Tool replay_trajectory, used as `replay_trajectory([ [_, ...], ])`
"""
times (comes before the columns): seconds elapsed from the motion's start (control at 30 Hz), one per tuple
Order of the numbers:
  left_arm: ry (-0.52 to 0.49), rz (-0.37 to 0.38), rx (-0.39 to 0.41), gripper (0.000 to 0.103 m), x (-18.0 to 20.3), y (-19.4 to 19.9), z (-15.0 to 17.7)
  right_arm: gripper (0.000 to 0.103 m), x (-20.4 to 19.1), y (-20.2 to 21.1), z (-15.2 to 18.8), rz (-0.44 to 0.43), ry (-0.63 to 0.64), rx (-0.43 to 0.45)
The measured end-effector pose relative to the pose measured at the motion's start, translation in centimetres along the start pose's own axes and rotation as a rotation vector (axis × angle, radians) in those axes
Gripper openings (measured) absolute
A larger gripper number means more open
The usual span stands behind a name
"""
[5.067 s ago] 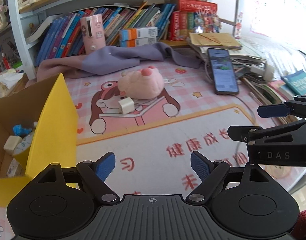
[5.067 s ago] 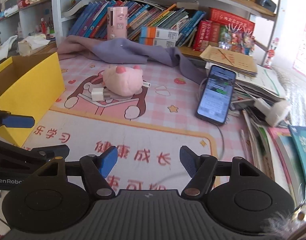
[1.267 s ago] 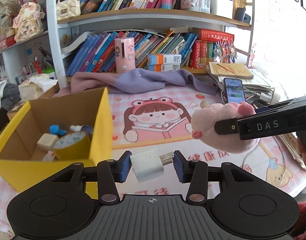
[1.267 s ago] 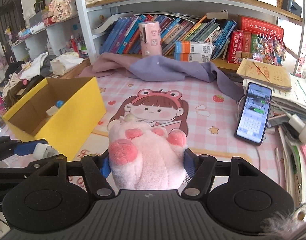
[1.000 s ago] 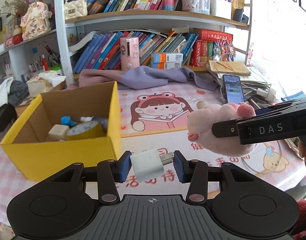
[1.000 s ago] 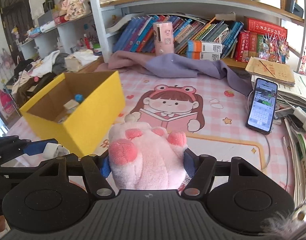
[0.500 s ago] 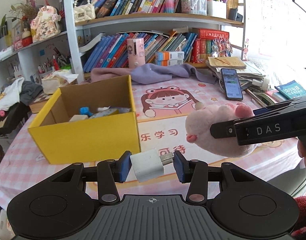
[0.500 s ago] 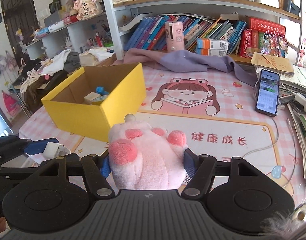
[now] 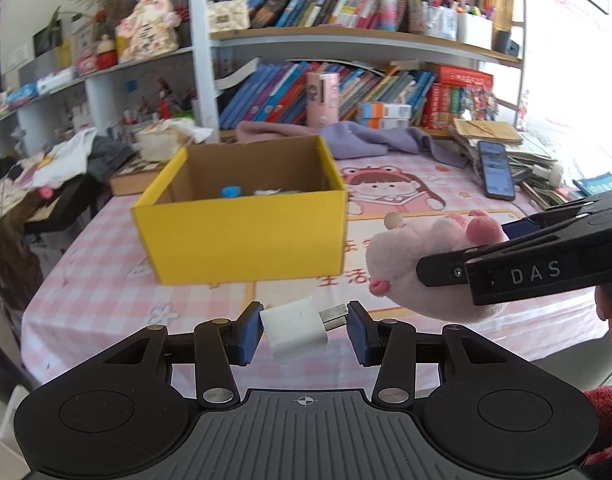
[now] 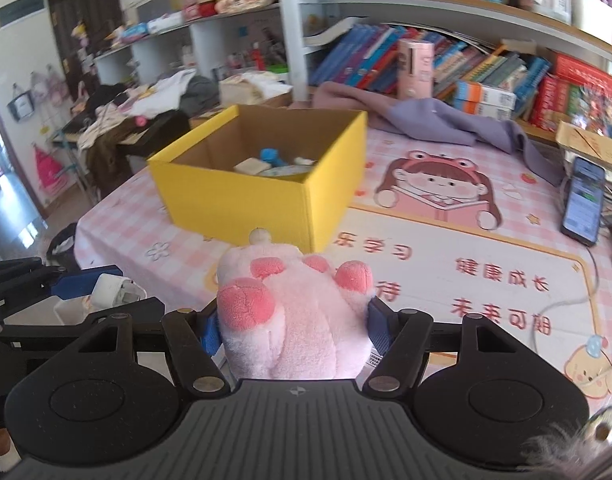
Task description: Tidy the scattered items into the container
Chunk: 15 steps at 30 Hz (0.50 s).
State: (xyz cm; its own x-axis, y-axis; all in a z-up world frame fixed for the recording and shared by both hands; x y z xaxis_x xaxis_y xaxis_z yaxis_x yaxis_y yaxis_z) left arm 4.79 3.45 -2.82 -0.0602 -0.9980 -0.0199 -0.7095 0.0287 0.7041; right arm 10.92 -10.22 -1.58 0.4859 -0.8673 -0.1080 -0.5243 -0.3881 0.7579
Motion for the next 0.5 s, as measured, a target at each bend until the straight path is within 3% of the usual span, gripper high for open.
replay_trajectory([
  [0.2,0.065,-0.013,-0.008,0.044,-2.4,0.3,0.7,0.065,-2.2,-1.6,0.1,-0.033,0.033,-0.068],
  [0.5,0.087,-0.028,-0.034,0.044,-4.4,0.5,1.8,0.065,-4.5,-2.3,0.2,-0.062,0.053,-0.078],
])
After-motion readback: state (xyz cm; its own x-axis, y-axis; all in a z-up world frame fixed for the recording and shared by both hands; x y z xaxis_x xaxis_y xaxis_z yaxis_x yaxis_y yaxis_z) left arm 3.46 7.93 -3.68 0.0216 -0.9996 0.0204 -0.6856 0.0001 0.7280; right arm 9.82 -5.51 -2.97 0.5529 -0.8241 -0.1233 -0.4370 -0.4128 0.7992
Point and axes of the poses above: each gripper's, at about its wrist camera, not at the fingertips, and y roughly against the way its jaws point, x to its right, z to its underside, the point moved 5 cm from there along -y, roughly the way its jaws point, and after that the axes turned 8 degrees about -x, right-handed, at the moved point
